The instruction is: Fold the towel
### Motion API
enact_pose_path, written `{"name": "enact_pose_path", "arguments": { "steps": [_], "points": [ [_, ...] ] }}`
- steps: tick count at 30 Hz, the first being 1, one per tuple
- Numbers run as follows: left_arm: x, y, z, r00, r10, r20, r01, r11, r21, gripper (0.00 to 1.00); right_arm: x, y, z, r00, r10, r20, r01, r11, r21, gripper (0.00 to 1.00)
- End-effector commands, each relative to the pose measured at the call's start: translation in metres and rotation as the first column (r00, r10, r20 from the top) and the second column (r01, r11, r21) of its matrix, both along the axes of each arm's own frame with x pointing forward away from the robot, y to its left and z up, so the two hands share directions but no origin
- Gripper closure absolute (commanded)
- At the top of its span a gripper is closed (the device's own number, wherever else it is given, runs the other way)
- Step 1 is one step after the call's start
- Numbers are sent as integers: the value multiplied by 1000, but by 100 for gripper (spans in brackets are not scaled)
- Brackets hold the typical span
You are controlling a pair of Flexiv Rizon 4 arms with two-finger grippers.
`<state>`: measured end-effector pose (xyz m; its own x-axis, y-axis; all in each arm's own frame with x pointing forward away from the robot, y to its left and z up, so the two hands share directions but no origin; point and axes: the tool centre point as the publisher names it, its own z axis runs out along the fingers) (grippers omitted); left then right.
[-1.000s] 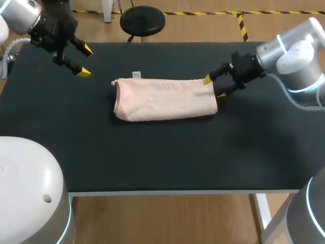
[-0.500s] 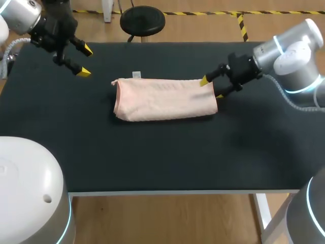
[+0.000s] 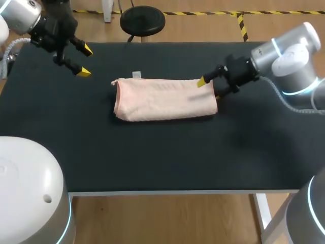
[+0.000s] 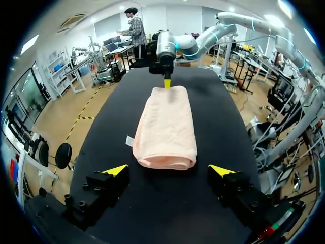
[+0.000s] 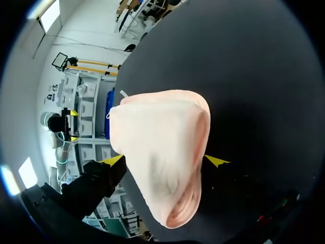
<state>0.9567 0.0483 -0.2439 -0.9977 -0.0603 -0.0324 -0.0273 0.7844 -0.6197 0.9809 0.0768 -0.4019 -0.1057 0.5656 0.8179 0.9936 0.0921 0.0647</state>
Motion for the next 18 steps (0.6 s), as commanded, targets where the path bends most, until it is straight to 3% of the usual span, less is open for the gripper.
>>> {"name": "enact_pose_path", "arguments": {
  "steps": [1,10,11,12,14,15,18],
  "points": [
    [0,0,-1,1000,-1,4,1,1000,-3,0,2,4,-4,1000,8,-2,-8,1000,10,0],
    [0,0,-1,1000,-1,4,1,1000,-3,0,0,10,-7,1000,19,-12,-19,1000,8,0],
    [0,0,-1,1000,-1,4,1,1000,-3,0,0,9,-7,1000,17,-11,-17,1000,3,15],
    [0,0,-1,1000,-1,4,1,1000,-3,0,0,9,-6,1000,16,-8,-16,1000,-6,42],
    [0,0,-1,1000,-1,4,1,1000,-3,0,0,8,-3,1000,12,-4,-12,1000,-15,71],
    [0,0,-1,1000,-1,4,1,1000,-3,0,0,8,-1,1000,12,2,-12,1000,-19,100],
    [0,0,-1,1000,-1,4,1,1000,-3,0,0,10,7,1000,21,17,-20,999,-48,100]
  ]
}}
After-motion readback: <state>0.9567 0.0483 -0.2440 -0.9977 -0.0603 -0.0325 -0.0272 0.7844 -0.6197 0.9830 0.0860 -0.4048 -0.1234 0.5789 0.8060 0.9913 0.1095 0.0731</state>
